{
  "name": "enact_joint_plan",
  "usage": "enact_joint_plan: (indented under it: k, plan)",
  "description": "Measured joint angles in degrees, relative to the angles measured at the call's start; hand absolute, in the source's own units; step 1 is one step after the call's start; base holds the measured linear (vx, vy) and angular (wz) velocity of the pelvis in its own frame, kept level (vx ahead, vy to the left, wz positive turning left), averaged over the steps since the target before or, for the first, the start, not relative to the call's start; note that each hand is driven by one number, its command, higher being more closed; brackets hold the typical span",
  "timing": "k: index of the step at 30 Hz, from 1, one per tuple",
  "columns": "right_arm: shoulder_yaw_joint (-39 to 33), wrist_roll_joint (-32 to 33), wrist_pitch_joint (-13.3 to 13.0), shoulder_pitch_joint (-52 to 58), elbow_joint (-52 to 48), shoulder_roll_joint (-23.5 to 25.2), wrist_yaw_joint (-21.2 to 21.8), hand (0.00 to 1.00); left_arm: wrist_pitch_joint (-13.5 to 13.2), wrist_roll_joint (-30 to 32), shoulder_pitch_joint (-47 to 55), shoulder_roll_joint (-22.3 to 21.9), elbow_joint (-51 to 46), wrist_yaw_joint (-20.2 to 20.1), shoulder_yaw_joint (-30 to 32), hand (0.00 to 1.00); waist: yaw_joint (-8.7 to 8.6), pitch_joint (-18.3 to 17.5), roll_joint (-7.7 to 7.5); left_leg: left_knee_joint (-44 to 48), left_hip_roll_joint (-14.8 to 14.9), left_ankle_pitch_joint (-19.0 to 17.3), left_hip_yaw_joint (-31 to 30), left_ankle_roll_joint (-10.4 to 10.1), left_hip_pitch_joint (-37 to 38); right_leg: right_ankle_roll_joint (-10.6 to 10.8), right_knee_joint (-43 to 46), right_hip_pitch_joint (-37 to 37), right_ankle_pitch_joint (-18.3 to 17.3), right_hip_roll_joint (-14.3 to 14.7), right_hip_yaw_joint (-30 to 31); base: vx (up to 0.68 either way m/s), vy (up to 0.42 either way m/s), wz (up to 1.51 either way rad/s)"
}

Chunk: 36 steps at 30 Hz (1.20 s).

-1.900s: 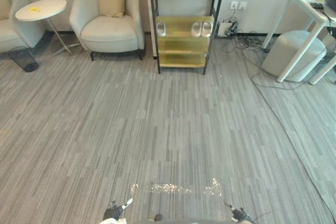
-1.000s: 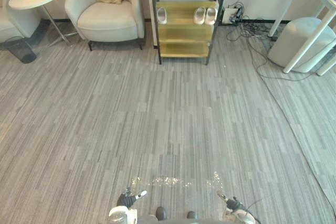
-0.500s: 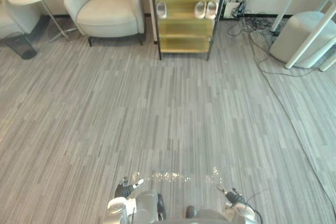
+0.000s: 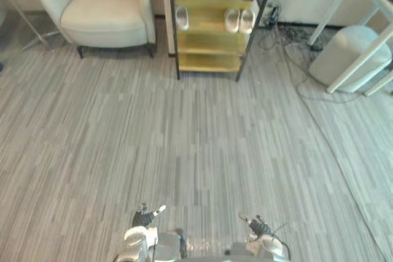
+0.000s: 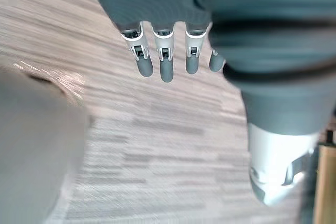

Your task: Organize the slippers on the shoe rack

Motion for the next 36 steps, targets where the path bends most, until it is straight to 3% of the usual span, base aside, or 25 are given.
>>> enact_joint_plan:
  k: [3,5,6,8,9,12,13,15,16,18,21,23,24,25,26,27,28,29,32,34,35,36]
  plan:
    - [-0.34,-0.02,-0.32,-0.93,-0.59,-0.1,0.03,0.0,0.02,0.0,-0.29,-0.64,1.14,-0.01,0.58,0.0,-1.98,0.11,0.31,-4.62,1.19,-0.52,-1.25,-0.54,7.73,-5.24,-9.0,-4.78,-3.09,-1.33,-11.18,0.42,-0.048,0.28]
    - [-1.51,0.0,-0.43,-1.24,-0.51,-0.19,0.03,0.0,0.06,0.02,-0.58,-1.03,1.47,0.0,0.59,0.0,-2.45,0.26,0.59,-6.03,2.4,-0.52,-2.5,-0.55,10.06,-6.44,-22.78,-6.44,-2.13,-0.53,-15.23,0.49,-0.142,0.47]
    - [-1.56,-0.06,-0.29,-1.85,0.22,-0.84,0.0,0.0,0.02,0.08,-0.65,-1.12,2.3,-0.06,0.57,0.0,-2.5,0.33,0.46,-7.32,2.74,-0.55,-4.12,-0.63,12.07,-7.22,-37.2,-6.68,3.45,1.32,-14.41,0.47,-0.162,0.58]
    - [-1.54,-0.14,-0.27,-1.95,1.65,-1.24,0.01,0.0,-0.03,0.07,-0.11,-1.11,2.27,-0.05,0.77,0.0,-2.54,0.25,0.03,-7.88,2.39,-0.93,-5.81,-1.33,14.03,-8.0,-45.38,-5.87,9.46,2.4,-12.31,0.42,-0.181,0.49]
    - [-1.57,-0.3,-0.31,-2.5,2.15,-2.46,0.02,0.0,0.03,0.14,-0.2,-1.57,3.3,0.06,1.94,0.0,-2.85,0.32,1.51,-7.58,3.53,-1.74,-8.47,-2.83,16.23,-10.4,-43.74,-5.22,14.34,3.75,-10.96,0.63,-0.279,0.28]
    - [-1.7,-0.65,-0.26,-3.68,3.16,-3.61,0.02,0.0,0.03,0.18,0.48,-3.35,4.2,-0.07,3.44,0.0,-2.86,-0.38,4.97,-0.37,7.0,1.54,-11.85,-7.42,14.44,-11.67,-41.0,-3.64,7.96,6.49,-12.15,0.55,-0.247,0.03]
    - [-1.84,-0.65,-0.27,-3.92,3.65,-3.54,0.01,0.0,0.03,0.16,0.41,-3.42,4.08,-0.1,4.13,0.0,-2.84,-0.34,5.15,4.7,7.63,3.09,-12.62,-9.29,12.54,-12.13,-41.6,-2.21,7.07,7.39,-12.29,0.62,-0.276,-0.08]
    - [-1.25,-0.42,0.05,-3.73,3.79,-3.42,-0.01,0.0,0.28,0.11,-0.04,-3.75,3.51,-0.31,5.68,0.0,-2.87,0.18,5.46,21.38,8.55,10.67,-14.55,-12.06,6.49,-12.28,-44.24,2.7,5.61,8.95,-12.13,0.47,-0.158,-0.13]
    - [-0.78,-0.09,0.09,-3.66,3.74,-3.24,-0.1,0.0,0.18,0.1,-0.03,-3.79,2.68,-0.35,6.05,0.0,-2.39,0.87,5.41,33.36,10.34,11.48,-14.25,-12.78,1.45,-12.78,-47.24,7.26,5.0,10.29,-11.45,0.41,-0.051,-0.2]
    - [-0.29,0.02,0.14,-3.69,3.76,-2.21,-0.19,0.0,0.05,0.02,-0.02,-3.81,0.97,-0.49,6.36,0.0,-1.99,1.51,5.08,41.3,12.01,6.37,-11.53,-10.37,-4.5,-13.06,-49.76,12.61,3.11,11.02,-10.67,0.38,-0.042,-0.2]
    - [0.63,0.1,0.43,-3.75,3.86,-1.0,-0.37,0.0,-0.21,-1.2,0.11,-3.77,-1.19,-0.53,6.17,0.0,-1.09,1.56,4.51,33.63,11.4,1.22,-6.3,-6.69,-13.0,-11.5,-53.2,17.96,1.66,10.71,-7.74,0.36,0.037,-0.41]
    - [0.63,0.07,0.62,-3.7,3.89,-0.79,-0.49,0.0,-0.25,-1.81,0.15,-3.72,-1.68,-0.5,6.17,0.0,-0.42,1.52,4.58,15.86,8.47,2.01,-5.21,-5.95,-15.64,-9.24,-54.09,20.43,-0.07,9.09,-5.13,0.4,0.194,-0.57]
    - [0.63,0.06,0.68,-3.52,3.9,-0.85,-0.52,0.0,-0.28,-1.99,0.17,-3.7,-1.71,-0.49,6.18,0.0,-0.25,1.49,4.53,9.82,7.36,4.26,-5.39,-5.91,-16.05,-8.18,-54.27,21.28,-0.88,8.36,-4.44,0.53,0.312,-0.53]
    - [0.71,0.02,0.74,-2.82,3.92,-0.96,-0.54,0.0,-0.29,-2.11,0.61,-3.74,-1.79,-0.46,6.24,0.0,0.46,1.03,4.27,3.24,6.28,10.17,-5.21,-6.36,-15.37,-6.49,-54.31,22.09,-2.32,7.31,-2.94,0.45,0.284,-0.58]
    - [0.81,-0.01,0.81,-2.71,4.39,-0.97,-0.57,0.0,-0.35,-2.14,1.21,-3.29,-1.67,-0.44,6.38,0.0,1.21,0.38,3.98,2.35,5.51,12.24,-3.49,-4.17,-14.14,-5.51,-54.46,22.88,-3.16,6.47,-1.14,0.5,0.275,-0.52]
    - [1.07,-0.03,0.9,-2.73,4.68,-0.41,-0.51,0.0,-0.37,-2.15,1.4,-2.41,-1.62,-0.39,6.49,0.0,1.18,-0.4,2.47,2.35,4.47,10.98,-2.4,-4.26,-14.08,-5.64,-54.51,23.07,-2.94,5.07,-0.44,0.53,0.226,-0.41]
    - [1.28,-0.07,0.95,-2.44,4.87,0.14,-0.42,0.0,-0.37,-2.17,1.41,-1.98,-1.57,-0.36,6.99,0.0,1.29,-0.58,1.43,4.27,3.83,9.33,-1.4,-2.0,-14.4,-5.89,-54.26,22.93,-2.35,4.18,0.35,0.63,0.258,-0.18]
    - [1.19,-0.09,0.97,-2.4,4.88,0.16,-0.38,0.0,-0.31,-2.18,1.38,-1.7,-1.56,-0.37,7.22,0.0,1.53,-0.81,0.95,5.58,3.28,7.72,-0.88,-1.26,-14.21,-5.61,-53.31,23.08,-2.21,3.32,0.85,0.51,0.201,-0.13]
    - [0.61,-0.16,0.91,-2.37,4.75,0.3,-0.37,0.0,-0.1,-2.27,1.43,-1.1,-0.42,-0.4,6.28,0.0,1.6,-0.93,0.68,5.28,1.71,5.77,0.0,0.83,-9.99,-3.22,-42.29,21.03,-0.89,1.52,2.45,0.39,0.152,0.0]
    - [0.69,-0.19,0.82,-1.67,4.58,0.09,-0.13,0.0,-0.06,-2.25,1.44,-0.61,-0.39,-0.48,3.03,0.0,1.45,-0.91,0.99,2.94,1.14,1.85,-0.98,0.19,-5.03,3.11,-21.47,13.2,2.4,0.73,4.08,0.42,0.106,0.13]
    - [0.65,-0.31,0.94,-1.54,4.41,0.06,0.05,0.0,0.04,-2.25,1.09,0.11,-0.3,-0.73,2.12,0.0,1.3,-0.59,0.68,2.58,0.44,0.61,-1.21,0.22,-2.7,2.43,-11.93,8.83,1.82,-0.49,3.69,0.34,0.033,0.12]
    - [0.53,-0.5,0.86,-1.23,3.55,-0.1,0.02,0.0,0.24,-2.29,1.24,0.17,-0.05,-0.77,2.15,0.0,0.98,-0.57,0.59,2.04,0.31,-0.53,-1.59,0.2,-0.24,0.23,-7.47,6.26,0.38,-1.19,1.35,0.41,0.013,0.13]
